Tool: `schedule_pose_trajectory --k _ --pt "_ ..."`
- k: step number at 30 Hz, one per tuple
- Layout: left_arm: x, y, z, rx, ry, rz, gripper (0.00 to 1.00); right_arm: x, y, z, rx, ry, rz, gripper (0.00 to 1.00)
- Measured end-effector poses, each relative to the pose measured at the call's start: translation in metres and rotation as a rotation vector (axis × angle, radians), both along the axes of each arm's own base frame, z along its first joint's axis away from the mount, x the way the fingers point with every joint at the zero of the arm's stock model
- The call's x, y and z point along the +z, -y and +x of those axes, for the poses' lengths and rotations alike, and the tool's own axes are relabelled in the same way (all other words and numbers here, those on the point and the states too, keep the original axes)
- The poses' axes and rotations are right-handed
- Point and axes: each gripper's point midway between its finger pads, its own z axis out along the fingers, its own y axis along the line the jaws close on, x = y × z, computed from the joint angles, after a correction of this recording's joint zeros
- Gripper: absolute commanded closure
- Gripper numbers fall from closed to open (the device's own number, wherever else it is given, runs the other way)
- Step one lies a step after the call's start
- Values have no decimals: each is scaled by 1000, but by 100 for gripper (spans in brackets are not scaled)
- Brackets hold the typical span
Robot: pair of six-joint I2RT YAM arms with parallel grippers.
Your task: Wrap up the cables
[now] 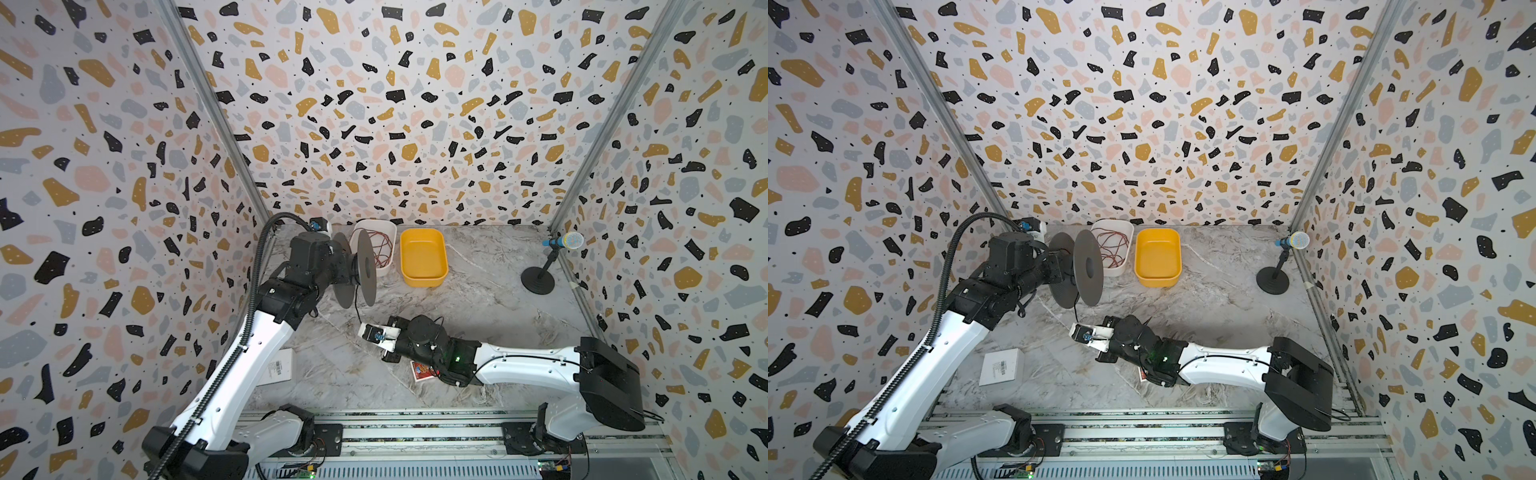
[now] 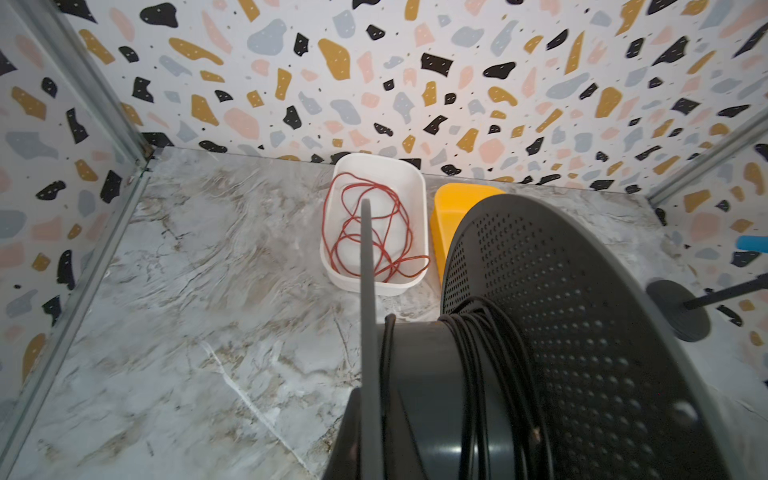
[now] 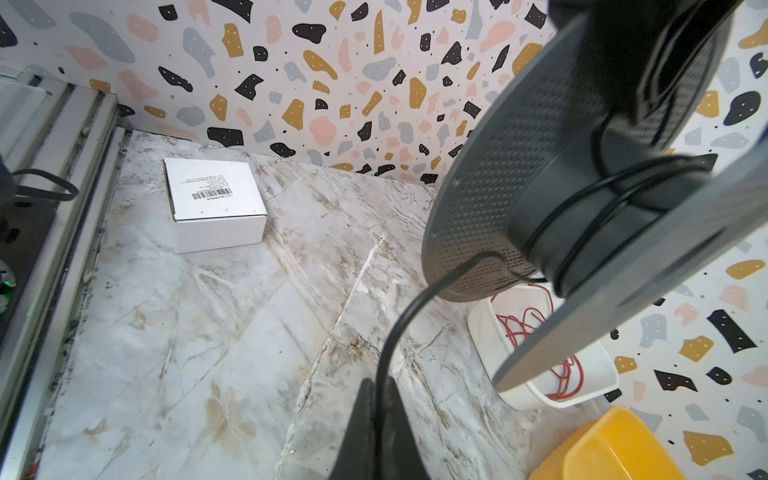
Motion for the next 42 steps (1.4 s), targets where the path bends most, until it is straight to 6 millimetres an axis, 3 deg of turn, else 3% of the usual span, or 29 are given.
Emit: schedule_pose_trajectory --k 4,8,18,27,34,42 --pt "-12 -8 4 44 -2 29 100 13 5 -4 -31 15 -15 100" --pt "-22 -10 3 60 -13 54 100 33 13 6 -105 35 -13 100" --pt "-44 11 -8 -8 -58 102 100 76 22 64 -302 -10 3 100" --pt "-52 23 -18 -89 -88 155 100 67 25 118 -441 -85 -51 100" --pt "-56 32 -23 -163 -104 172 100 66 33 137 -470 -145 -84 95" --pt "-66 46 -20 -247 -156 198 100 48 42 153 -407 -248 -156 91"
